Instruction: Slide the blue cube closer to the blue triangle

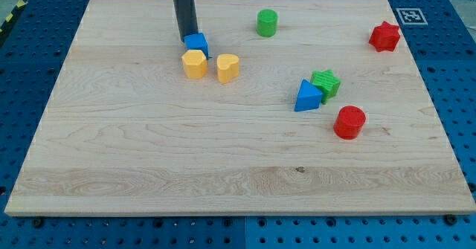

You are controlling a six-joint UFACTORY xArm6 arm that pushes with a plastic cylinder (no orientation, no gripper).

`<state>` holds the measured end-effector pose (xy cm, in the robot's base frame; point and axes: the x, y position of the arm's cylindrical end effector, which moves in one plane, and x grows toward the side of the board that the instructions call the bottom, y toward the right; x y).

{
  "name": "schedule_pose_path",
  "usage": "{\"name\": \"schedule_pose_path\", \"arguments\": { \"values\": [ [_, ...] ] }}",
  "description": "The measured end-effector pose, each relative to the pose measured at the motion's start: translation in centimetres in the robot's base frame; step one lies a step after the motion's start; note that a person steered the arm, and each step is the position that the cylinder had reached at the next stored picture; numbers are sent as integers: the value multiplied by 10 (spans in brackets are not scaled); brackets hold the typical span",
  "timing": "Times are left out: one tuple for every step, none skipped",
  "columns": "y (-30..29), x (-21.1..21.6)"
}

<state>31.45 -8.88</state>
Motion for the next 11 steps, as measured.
{"name": "schedule_pose_path", "arguments": {
  "values": [
    [-27,0],
    [-61,7],
    [-58,8],
    [-40,8],
    [-17,16],
    [16,31],
    [61,31],
    [104,39],
    [133,70],
    [159,86],
    [171,72]
  ]
}}
